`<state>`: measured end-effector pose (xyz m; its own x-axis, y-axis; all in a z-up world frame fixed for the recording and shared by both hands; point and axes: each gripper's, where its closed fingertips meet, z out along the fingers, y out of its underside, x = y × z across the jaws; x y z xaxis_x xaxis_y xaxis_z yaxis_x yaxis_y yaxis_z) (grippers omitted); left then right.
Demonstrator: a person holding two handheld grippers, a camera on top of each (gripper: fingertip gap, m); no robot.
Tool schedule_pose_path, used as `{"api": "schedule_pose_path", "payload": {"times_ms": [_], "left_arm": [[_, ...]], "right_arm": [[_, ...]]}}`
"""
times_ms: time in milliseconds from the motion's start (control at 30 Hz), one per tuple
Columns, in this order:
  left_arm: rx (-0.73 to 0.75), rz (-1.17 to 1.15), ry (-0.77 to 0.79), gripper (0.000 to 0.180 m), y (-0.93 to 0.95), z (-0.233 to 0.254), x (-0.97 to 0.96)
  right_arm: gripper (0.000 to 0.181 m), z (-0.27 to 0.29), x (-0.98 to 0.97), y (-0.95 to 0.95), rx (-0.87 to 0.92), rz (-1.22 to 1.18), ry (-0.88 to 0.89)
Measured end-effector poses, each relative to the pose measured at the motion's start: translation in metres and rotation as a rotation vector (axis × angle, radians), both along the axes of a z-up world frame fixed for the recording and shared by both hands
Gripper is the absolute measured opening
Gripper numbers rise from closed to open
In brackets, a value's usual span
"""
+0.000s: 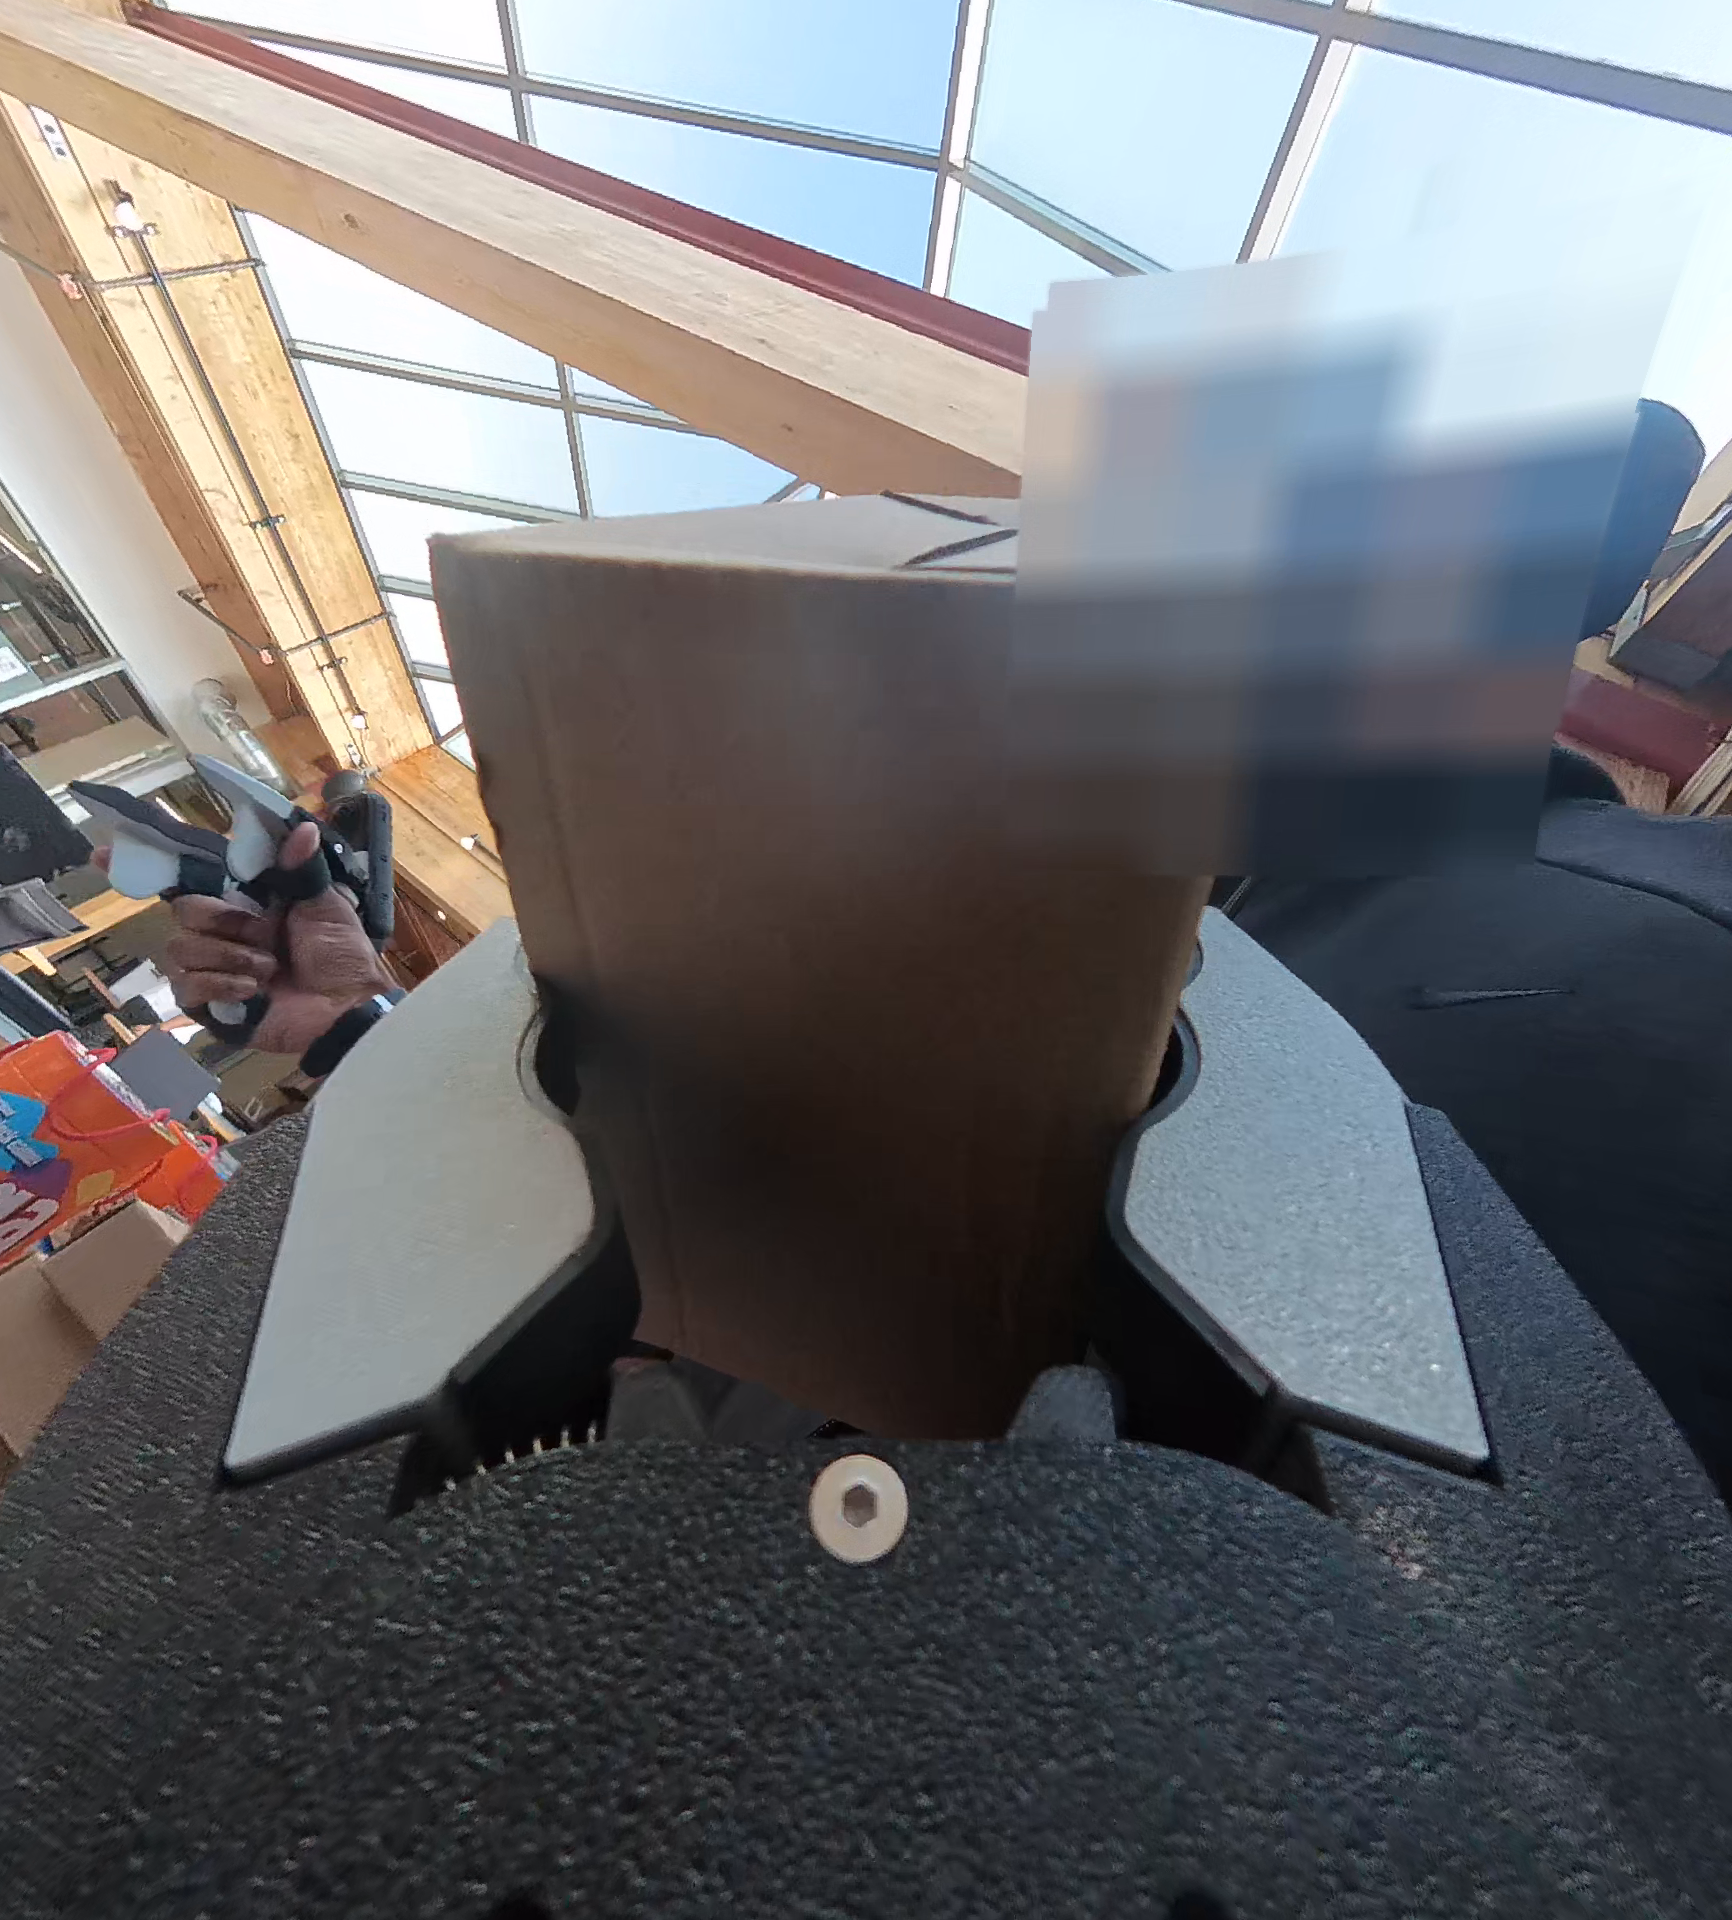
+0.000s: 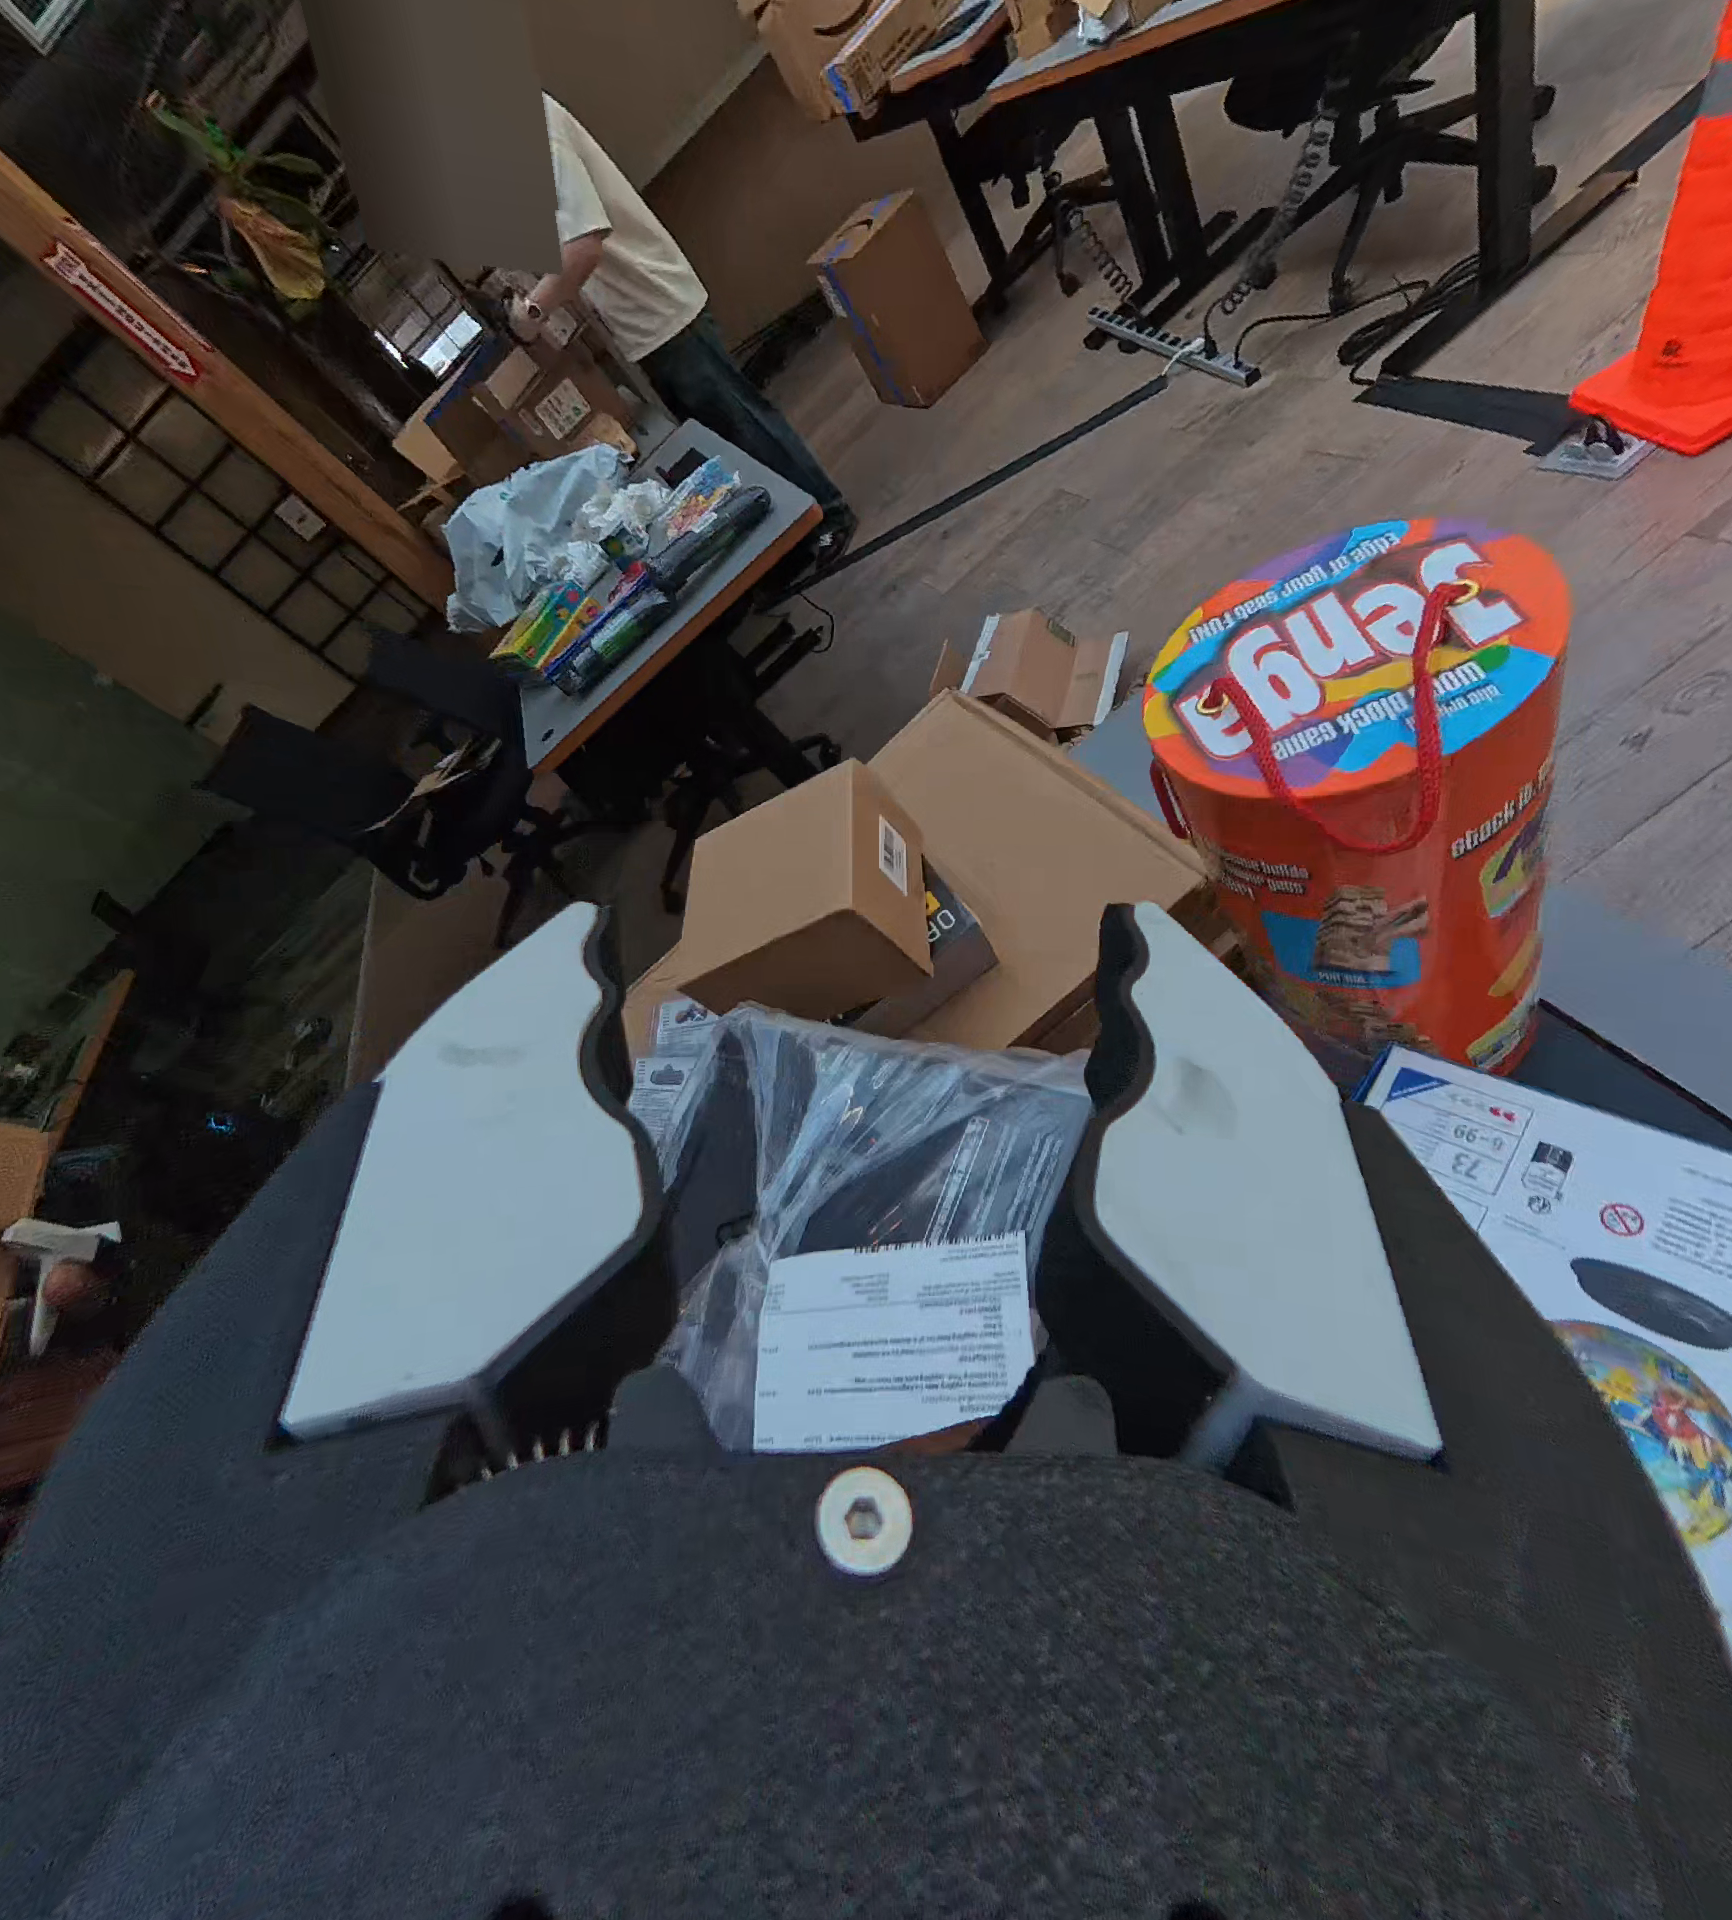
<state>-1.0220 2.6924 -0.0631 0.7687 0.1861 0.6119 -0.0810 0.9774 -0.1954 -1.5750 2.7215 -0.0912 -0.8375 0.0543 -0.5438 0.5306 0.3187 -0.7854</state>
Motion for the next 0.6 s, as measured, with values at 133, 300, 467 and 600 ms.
{"api": "schedule_pose_path", "payload": {"times_ms": [133,300,467,600], "left_arm": [[-0.016,-0.070,-0.031,0.110,0.011,0.000,-0.022],[-0.072,-0.202,-0.117,0.111,0.044,-0.003,-0.064],[-0.116,-0.370,-0.219,0.111,0.097,-0.013,-0.107],[-0.117,-0.489,-0.276,0.110,0.137,-0.020,-0.130]], "right_arm": [[0.090,0.023,0.081,0.076,-0.007,0.012,0.012],[0.095,0.023,0.224,0.129,-0.085,0.071,-0.165],[0.105,0.043,0.332,0.149,-0.200,0.141,-0.290],[0.110,0.048,0.364,0.165,-0.152,0.225,-0.215]]}}
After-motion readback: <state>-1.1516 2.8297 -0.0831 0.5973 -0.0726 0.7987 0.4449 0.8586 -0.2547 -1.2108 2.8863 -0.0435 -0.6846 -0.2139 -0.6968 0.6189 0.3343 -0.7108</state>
